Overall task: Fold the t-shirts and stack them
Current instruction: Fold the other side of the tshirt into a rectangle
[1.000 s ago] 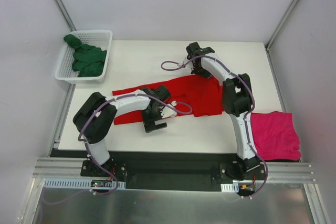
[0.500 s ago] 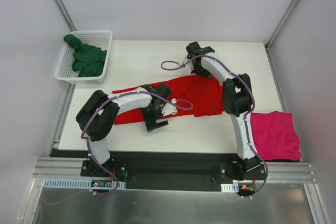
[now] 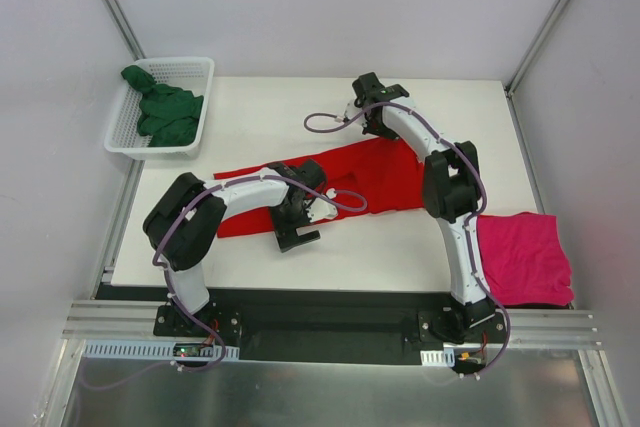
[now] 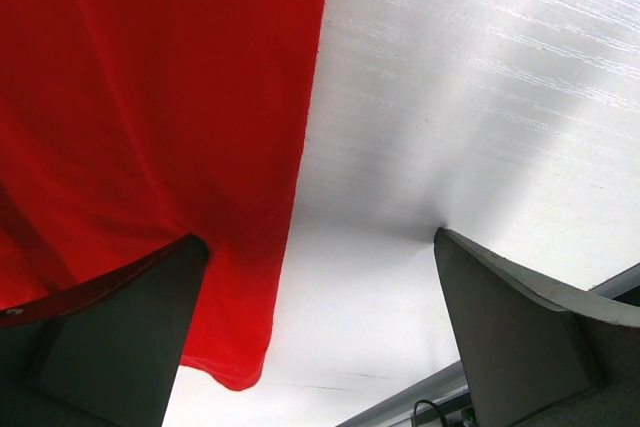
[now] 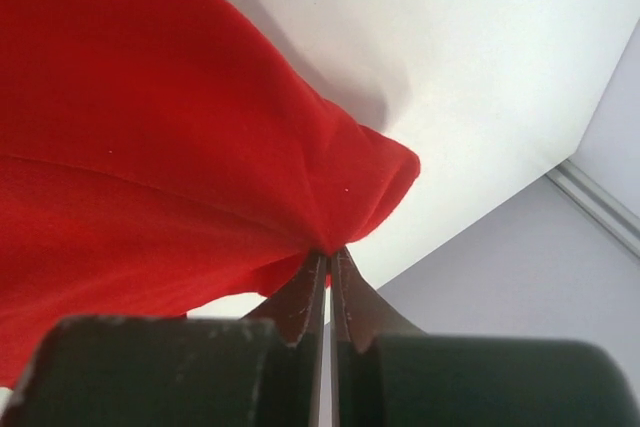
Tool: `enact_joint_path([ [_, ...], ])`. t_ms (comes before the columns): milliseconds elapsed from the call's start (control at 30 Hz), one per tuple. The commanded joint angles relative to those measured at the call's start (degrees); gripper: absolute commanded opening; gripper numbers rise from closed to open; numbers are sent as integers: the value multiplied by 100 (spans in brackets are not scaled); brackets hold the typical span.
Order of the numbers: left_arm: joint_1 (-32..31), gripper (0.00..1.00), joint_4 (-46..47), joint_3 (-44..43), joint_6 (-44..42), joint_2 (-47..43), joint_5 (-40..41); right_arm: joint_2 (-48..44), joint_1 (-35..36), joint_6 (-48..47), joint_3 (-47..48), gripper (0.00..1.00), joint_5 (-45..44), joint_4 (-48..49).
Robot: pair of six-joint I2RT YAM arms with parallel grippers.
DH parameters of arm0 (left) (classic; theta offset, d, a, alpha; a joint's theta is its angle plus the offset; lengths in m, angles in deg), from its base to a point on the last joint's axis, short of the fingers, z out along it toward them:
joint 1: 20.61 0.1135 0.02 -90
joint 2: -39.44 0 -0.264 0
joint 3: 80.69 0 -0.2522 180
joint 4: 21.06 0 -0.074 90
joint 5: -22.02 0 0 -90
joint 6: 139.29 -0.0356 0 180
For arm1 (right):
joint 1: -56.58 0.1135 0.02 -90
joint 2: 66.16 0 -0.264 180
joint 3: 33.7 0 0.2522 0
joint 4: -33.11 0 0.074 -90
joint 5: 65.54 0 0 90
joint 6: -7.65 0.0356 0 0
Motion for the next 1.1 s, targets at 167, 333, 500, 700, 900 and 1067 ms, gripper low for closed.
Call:
enact_joint_path([
  [167,-61,98,358,393,-197,443,-814,-190,61,-513,258,1,-312,218],
  [333,-69,98,358,350,-224,495,-805,-216,61,-681,285,1,-347,218],
  [500,-96,98,358,279,-250,504,-770,-225,61,-821,337,1,-399,288],
  [700,-113,98,358,297,-276,504,-761,-234,43,-962,346,1,-452,376],
  [900,-131,98,367,332,-276,504,-778,-164,-9,-1129,355,1,-523,683],
  [1067,-140,98,367,341,-285,487,-743,-32,-10,-1059,223,2,-602,719],
])
